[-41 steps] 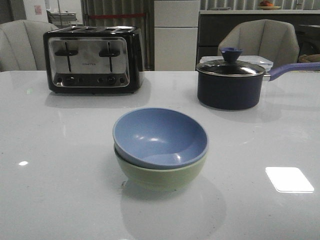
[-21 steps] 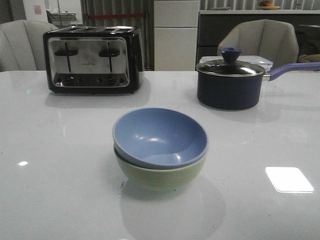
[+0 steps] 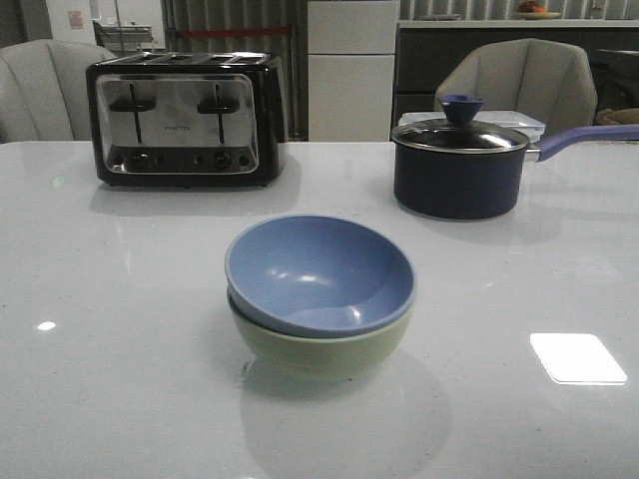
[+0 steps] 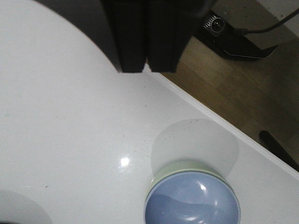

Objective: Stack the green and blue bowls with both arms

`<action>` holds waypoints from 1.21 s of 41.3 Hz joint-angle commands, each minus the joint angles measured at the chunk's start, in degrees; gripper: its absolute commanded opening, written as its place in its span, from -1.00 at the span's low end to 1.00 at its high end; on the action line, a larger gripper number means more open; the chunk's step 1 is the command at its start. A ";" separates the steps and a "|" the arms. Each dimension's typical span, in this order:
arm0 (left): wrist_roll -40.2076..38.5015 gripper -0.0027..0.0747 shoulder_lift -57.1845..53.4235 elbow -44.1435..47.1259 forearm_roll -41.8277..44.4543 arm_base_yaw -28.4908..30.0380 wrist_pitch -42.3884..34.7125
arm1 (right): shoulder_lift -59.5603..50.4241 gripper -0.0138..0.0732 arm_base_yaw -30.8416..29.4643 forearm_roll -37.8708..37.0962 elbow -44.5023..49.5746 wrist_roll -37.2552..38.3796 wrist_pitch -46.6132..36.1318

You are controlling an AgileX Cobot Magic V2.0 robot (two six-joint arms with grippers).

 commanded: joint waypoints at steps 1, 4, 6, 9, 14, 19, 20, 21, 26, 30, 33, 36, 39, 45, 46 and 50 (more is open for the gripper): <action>-0.26 -0.69 -1.15 0.15 -0.45 -0.42 -5.17 | 0.11 -0.56 -0.30 0.50 -1.43 0.06 -3.59; -0.26 -0.69 -1.15 0.15 -0.45 -0.42 -5.17 | 0.11 -0.56 -0.30 0.50 -1.43 0.06 -3.59; -0.26 -0.69 -1.15 0.15 -0.45 -0.42 -5.17 | 0.11 -0.56 -0.30 0.50 -1.43 0.06 -3.59; -0.26 -0.69 -1.15 0.15 -0.45 -0.42 -5.17 | 0.11 -0.56 -0.30 0.50 -1.43 0.06 -3.59; -0.26 -0.69 -1.15 0.15 -0.45 -0.42 -5.17 | -0.71 -0.56 -0.81 -2.03 -1.12 -0.04 -3.74; -0.26 -0.69 -1.15 0.15 -0.45 -0.42 -5.17 | -4.71 -0.56 -7.19 -5.69 2.47 -0.10 -8.79; -0.26 -0.69 -1.15 0.15 -0.45 -0.42 -5.17 | -5.77 -0.56 -8.07 -6.24 3.59 -0.10 -10.22; -0.26 -0.69 -1.15 0.15 -0.45 -0.42 -5.17 | -7.34 -0.56 -9.87 -6.24 5.21 -0.10 -11.83; -0.26 -0.69 -1.15 0.15 -0.45 -0.42 -5.17 | -14.99 -0.56 -17.27 -7.67 13.57 -0.10 -21.95; -0.26 -0.69 -1.15 0.15 -0.45 -0.42 -5.17 | -20.85 -0.56 -21.27 -7.67 20.05 -0.10 -28.91; -0.26 -0.69 -1.15 0.15 -0.45 -0.42 -5.17 | -24.90 -0.56 -23.33 -7.67 24.72 -0.05 -32.67; -0.26 -0.69 -1.15 0.15 -0.45 -0.42 -5.17 | -27.81 -0.56 -24.34 -7.67 28.50 -0.05 -36.17; -0.26 -0.69 -1.15 0.15 -0.45 -0.42 -5.17 | -30.12 -0.56 -24.79 -7.67 31.59 -0.05 -38.77; -0.26 -0.69 -1.15 0.15 -0.45 -0.42 -5.17 | -33.60 -0.56 -25.83 -7.61 36.37 0.00 -43.82; -0.26 -0.69 -1.15 0.15 -0.45 -0.42 -5.17 | -33.54 -0.56 -25.89 -7.38 37.03 0.00 -45.13; -0.26 -0.69 -1.15 0.15 -0.45 -0.42 -5.17 | -33.53 -0.56 -25.91 -7.37 37.22 0.00 -45.48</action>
